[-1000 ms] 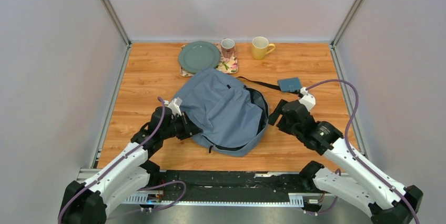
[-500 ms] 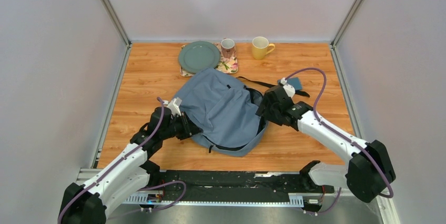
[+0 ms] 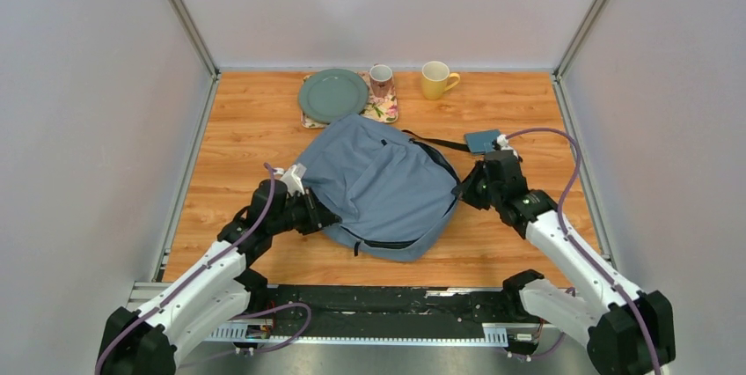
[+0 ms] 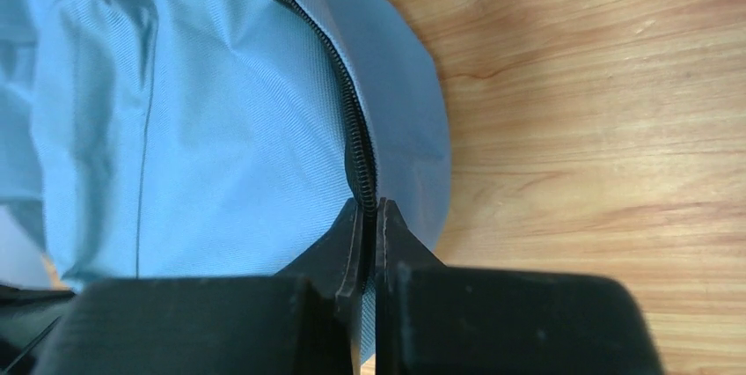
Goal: Pack the student bag
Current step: Adjust the student bag at the center of the board.
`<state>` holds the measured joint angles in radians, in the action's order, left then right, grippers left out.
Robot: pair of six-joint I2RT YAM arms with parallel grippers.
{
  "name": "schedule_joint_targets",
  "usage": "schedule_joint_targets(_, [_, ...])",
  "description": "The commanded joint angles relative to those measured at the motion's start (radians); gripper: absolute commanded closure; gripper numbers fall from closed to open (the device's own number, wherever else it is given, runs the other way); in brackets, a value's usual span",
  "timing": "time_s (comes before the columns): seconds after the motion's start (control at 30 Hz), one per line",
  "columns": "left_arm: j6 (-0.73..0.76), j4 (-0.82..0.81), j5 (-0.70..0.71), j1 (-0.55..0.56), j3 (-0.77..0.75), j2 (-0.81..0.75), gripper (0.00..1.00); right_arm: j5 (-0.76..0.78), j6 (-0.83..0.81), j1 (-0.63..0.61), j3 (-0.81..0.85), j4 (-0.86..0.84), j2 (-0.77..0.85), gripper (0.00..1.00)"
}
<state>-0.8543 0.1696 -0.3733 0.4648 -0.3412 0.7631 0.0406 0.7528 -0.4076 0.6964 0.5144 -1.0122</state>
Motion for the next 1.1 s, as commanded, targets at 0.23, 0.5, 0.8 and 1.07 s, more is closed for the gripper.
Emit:
schedule_joint_targets(0.23, [0.034, 0.054, 0.077, -0.014, 0.002, -0.064, 0.82, -0.090, 0.092, 0.176, -0.236, -0.312, 0.301, 1.00])
schedule_joint_targets(0.5, [0.015, -0.007, 0.024, -0.015, 0.014, -0.056, 0.81, -0.143, -0.102, 0.222, 0.020, 0.019, 0.124, 1.00])
schedule_joint_targets(0.8, [0.011, -0.001, 0.034, -0.015, 0.019, -0.076, 0.82, -0.541, -0.089, 0.234, -0.107, -0.473, 0.301, 1.00])
schedule_joint_targets(1.07, [0.009, -0.004, 0.042, -0.015, 0.024, -0.073, 0.82, -0.681, -0.161, 0.271, -0.019, -0.294, 0.123, 1.00])
